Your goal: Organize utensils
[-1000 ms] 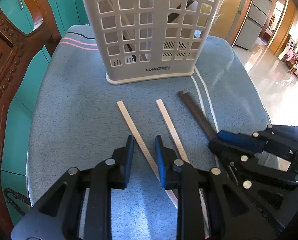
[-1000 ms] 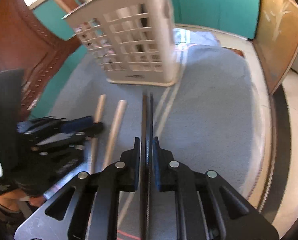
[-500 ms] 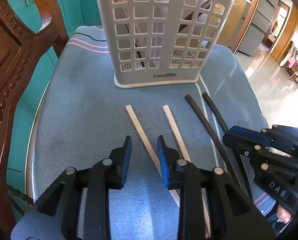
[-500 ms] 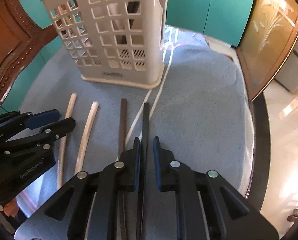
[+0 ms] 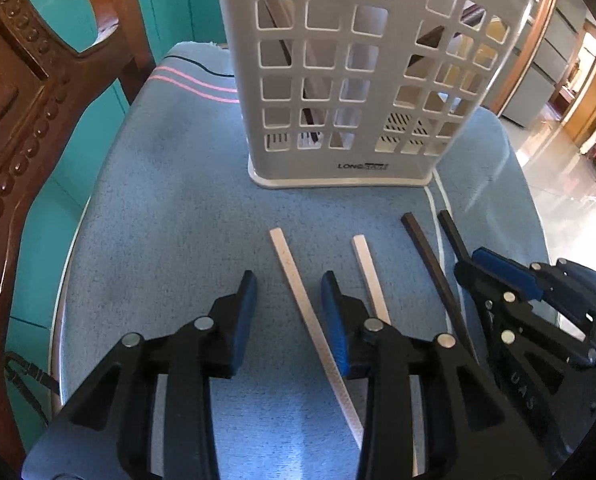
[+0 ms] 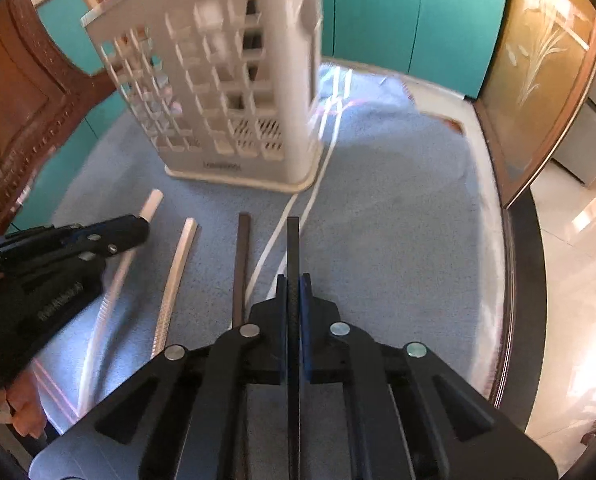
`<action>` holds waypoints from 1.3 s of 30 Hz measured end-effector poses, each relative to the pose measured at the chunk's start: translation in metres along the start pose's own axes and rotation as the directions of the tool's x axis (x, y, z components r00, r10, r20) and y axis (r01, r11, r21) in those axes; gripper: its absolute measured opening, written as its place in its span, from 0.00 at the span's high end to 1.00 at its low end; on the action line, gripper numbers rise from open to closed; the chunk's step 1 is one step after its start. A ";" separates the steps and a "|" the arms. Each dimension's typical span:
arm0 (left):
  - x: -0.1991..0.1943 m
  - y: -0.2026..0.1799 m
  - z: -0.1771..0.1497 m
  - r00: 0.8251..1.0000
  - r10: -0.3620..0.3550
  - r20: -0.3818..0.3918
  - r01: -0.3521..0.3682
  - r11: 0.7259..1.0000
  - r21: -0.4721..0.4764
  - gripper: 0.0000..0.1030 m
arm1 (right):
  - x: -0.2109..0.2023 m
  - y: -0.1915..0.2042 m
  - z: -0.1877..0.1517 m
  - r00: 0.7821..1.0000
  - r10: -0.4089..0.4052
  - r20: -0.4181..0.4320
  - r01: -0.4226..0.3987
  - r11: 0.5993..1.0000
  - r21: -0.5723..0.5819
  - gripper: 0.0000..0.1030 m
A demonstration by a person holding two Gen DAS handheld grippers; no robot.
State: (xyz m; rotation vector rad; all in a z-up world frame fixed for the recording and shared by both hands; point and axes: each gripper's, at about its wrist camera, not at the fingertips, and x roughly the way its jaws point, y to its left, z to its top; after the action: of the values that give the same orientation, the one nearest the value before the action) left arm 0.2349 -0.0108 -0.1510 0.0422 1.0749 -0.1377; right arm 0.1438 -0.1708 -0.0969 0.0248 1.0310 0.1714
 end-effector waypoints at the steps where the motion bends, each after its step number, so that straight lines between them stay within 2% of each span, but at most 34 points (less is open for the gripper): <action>1: 0.000 -0.001 0.000 1.000 0.001 0.001 -0.001 1.000 -0.003 0.77 | -0.013 -0.002 0.001 0.999 0.016 0.029 -0.016 1.000 0.005 0.94; 2: -0.001 -0.001 0.000 1.000 -0.006 0.002 0.006 1.000 -0.009 0.88 | -0.022 -0.003 0.000 0.998 0.025 0.051 -0.026 1.000 0.006 0.94; 5: -0.006 0.000 0.001 0.998 -0.067 0.016 0.068 0.996 -0.049 0.93 | -0.063 -0.008 -0.002 0.987 0.071 0.141 -0.072 0.997 0.000 0.94; 8: -0.037 -0.004 0.005 0.992 -0.071 0.108 0.076 0.996 -0.044 0.93 | -0.104 -0.011 -0.004 0.968 0.117 0.220 -0.118 0.993 -0.007 0.94; 12: -0.096 0.000 0.003 0.951 -0.103 0.293 0.118 0.992 -0.036 0.93 | -0.162 -0.012 -0.003 0.928 0.166 0.333 -0.169 0.985 -0.019 0.94; 14: -0.128 0.003 -0.002 0.912 -0.121 0.393 0.143 0.989 -0.025 0.93 | -0.182 -0.013 0.008 0.909 0.176 0.378 -0.186 0.982 -0.010 0.94; 16: -0.157 0.004 -0.006 0.868 -0.121 0.481 0.144 0.989 -0.012 0.93 | -0.207 -0.016 0.023 0.879 0.178 0.442 -0.197 0.980 -0.003 0.94; 17: -0.169 0.005 -0.008 0.851 -0.122 0.510 0.149 0.989 -0.012 0.93 | -0.207 -0.016 0.023 0.879 0.178 0.442 -0.197 0.980 -0.003 0.94; 19: -0.197 0.008 -0.011 0.808 -0.130 0.574 0.170 0.985 -0.016 0.93 | -0.226 -0.016 0.040 0.855 0.165 0.492 -0.194 0.981 0.008 0.94; 20: -0.212 0.010 -0.011 0.781 -0.130 0.611 0.179 0.984 -0.020 0.93 | -0.233 -0.016 0.048 0.842 0.158 0.515 -0.192 0.981 0.014 0.94; 21: -0.222 0.013 -0.010 0.763 -0.132 0.633 0.190 0.981 -0.025 0.93 | -0.241 -0.015 0.058 0.826 0.147 0.544 -0.187 0.982 0.019 0.94; 23: -0.246 0.021 -0.004 0.716 -0.138 0.684 0.220 0.975 -0.035 0.93 | -0.248 -0.012 0.074 0.812 0.131 0.568 -0.177 0.984 0.027 0.94; 24: -0.258 0.023 0.001 0.691 -0.124 0.712 0.218 0.975 -0.042 0.93 | -0.249 -0.010 0.082 0.808 0.124 0.576 -0.177 0.984 0.036 0.94; 26: -0.283 0.026 0.013 0.626 -0.077 0.776 0.206 0.976 -0.069 0.93 | -0.248 -0.008 0.092 0.804 0.107 0.585 -0.171 0.984 0.054 0.94; 28: -0.297 0.034 0.027 0.570 -0.066 0.819 0.248 0.964 -0.095 0.93 | -0.245 -0.005 0.099 0.797 0.090 0.598 -0.160 0.985 0.065 0.94; 29: -0.302 0.037 0.035 0.537 -0.053 0.842 0.271 0.956 -0.113 0.93 | -0.243 -0.005 0.104 0.793 0.080 0.603 -0.155 0.985 0.073 0.94; 30: -0.304 0.041 0.040 0.517 -0.034 0.856 0.280 0.951 -0.131 0.93 | -0.241 -0.004 0.107 0.790 0.072 0.609 -0.153 0.985 0.082 0.94; 31: -0.305 0.043 0.051 0.486 0.000 0.874 0.285 0.945 -0.158 0.93 | -0.239 -0.005 0.110 0.785 0.067 0.616 -0.156 0.983 0.093 0.94; 32: -0.304 0.045 0.057 0.466 0.026 0.885 0.284 0.942 -0.177 0.93 | -0.238 -0.006 0.114 0.780 0.061 0.623 -0.162 0.981 0.107 0.94; 33: -0.301 0.046 0.062 0.454 0.049 0.889 0.278 0.941 -0.194 0.93 | -0.230 -0.009 0.119 0.774 0.053 0.631 -0.165 0.979 0.120 0.94; 34: -0.293 0.046 0.070 0.454 0.081 0.887 0.257 0.942 -0.218 0.93 | -0.229 -0.010 0.120 0.767 0.046 0.640 -0.167 0.977 0.130 0.94; 35: -0.285 0.048 0.076 0.465 0.095 0.880 0.245 0.942 -0.231 0.93 | -0.227 -0.013 0.121 0.756 0.037 0.653 -0.173 0.974 0.144 0.94; 36: -0.275 0.049 0.081 0.485 0.103 0.869 0.238 0.940 -0.244 0.93 | -0.224 -0.017 0.122 0.750 0.033 0.661 -0.177 0.972 0.152 0.94; 37: -0.261 0.049 0.088 0.520 0.103 0.848 0.234 0.938 -0.257 0.93 | -0.219 -0.018 0.123 0.743 0.024 0.669 -0.181 0.969 0.166 0.94; 39: -0.243 0.050 0.095 0.567 0.114 0.816 0.199 0.942 -0.270 0.93 | -0.206 -0.018 0.124 0.740 0.027 0.672 -0.185 0.969 0.164 0.94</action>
State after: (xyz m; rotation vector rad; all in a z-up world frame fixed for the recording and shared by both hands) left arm 0.2104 0.0513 0.1060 -0.3407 0.1172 -0.0024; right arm 0.1488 -0.2127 0.1406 0.3311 0.3147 0.1347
